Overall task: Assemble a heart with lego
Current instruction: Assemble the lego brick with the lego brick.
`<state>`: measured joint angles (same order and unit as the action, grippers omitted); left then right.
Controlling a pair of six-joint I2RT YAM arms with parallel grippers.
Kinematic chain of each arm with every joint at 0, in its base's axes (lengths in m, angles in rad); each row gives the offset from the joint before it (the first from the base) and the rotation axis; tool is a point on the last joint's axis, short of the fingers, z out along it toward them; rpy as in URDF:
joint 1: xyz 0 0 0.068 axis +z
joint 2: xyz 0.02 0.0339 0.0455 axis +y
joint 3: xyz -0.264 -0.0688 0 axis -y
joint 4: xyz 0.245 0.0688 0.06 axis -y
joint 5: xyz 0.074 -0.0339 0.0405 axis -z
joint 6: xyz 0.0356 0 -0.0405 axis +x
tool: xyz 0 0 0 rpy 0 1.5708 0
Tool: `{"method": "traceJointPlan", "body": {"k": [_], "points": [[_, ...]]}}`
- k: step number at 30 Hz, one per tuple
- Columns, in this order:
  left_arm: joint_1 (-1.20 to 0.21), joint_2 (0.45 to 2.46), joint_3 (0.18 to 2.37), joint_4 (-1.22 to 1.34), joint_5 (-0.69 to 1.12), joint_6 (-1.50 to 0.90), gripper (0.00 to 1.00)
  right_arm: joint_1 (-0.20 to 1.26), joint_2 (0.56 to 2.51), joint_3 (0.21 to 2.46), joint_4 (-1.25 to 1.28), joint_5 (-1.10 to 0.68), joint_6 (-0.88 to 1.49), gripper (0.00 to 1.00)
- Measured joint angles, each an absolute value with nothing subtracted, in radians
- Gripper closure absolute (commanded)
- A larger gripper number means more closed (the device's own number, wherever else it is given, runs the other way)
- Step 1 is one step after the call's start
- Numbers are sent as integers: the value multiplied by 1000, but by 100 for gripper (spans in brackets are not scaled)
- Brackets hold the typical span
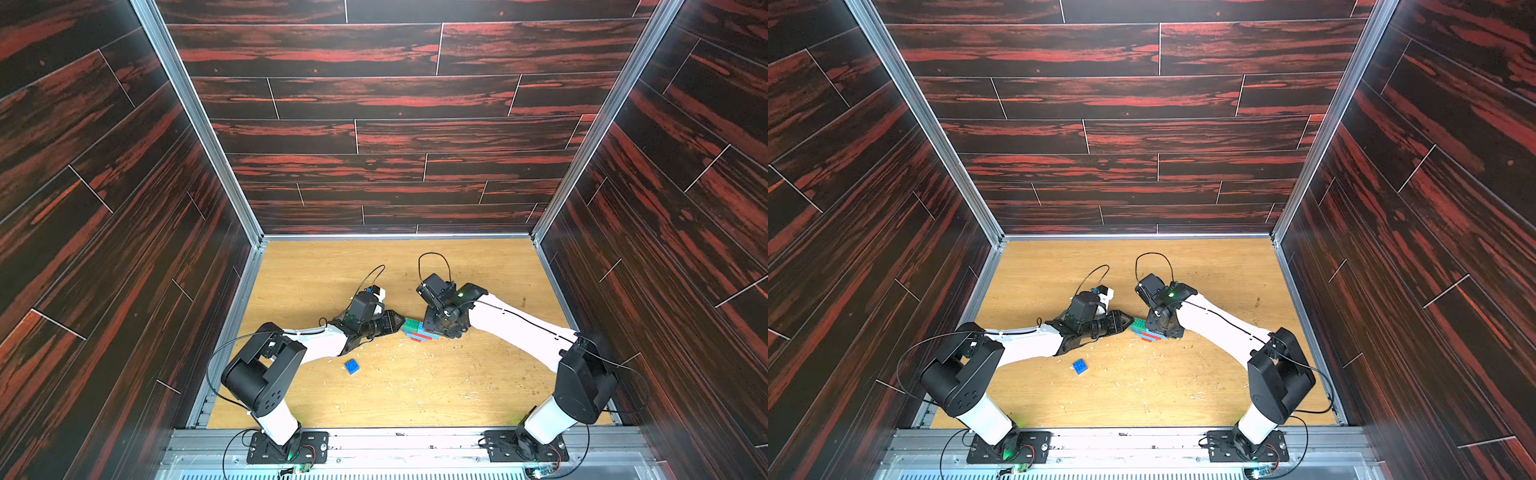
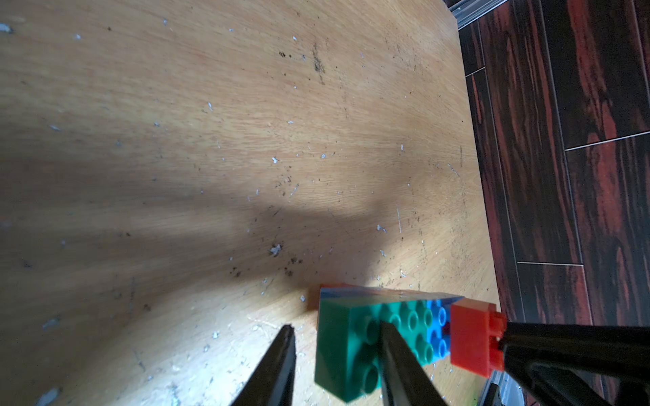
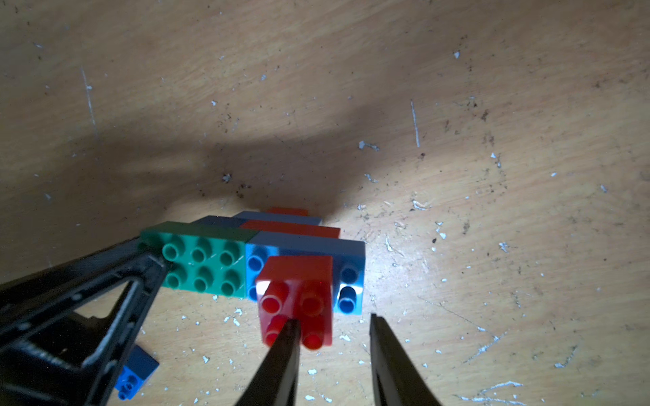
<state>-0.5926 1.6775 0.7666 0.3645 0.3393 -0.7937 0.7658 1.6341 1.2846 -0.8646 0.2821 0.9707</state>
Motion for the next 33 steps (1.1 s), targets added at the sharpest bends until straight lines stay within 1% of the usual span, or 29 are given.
{"method": "traceJointPlan", "body": {"k": [10,24,30,33], "points": [[-593,1678,767,364,339,-794,57,760,1634,1293,-863,284,968,59],[-595,1678,767,364,339,-794,57,744,1656,1287,-834,281,947,62],[-597,1674,767,357,331,-793,57,743,1630,1232,-772,284,948,62],[-597,1673,769,348,326,-789,57,739,1615,1201,-738,280,947,64]]}}
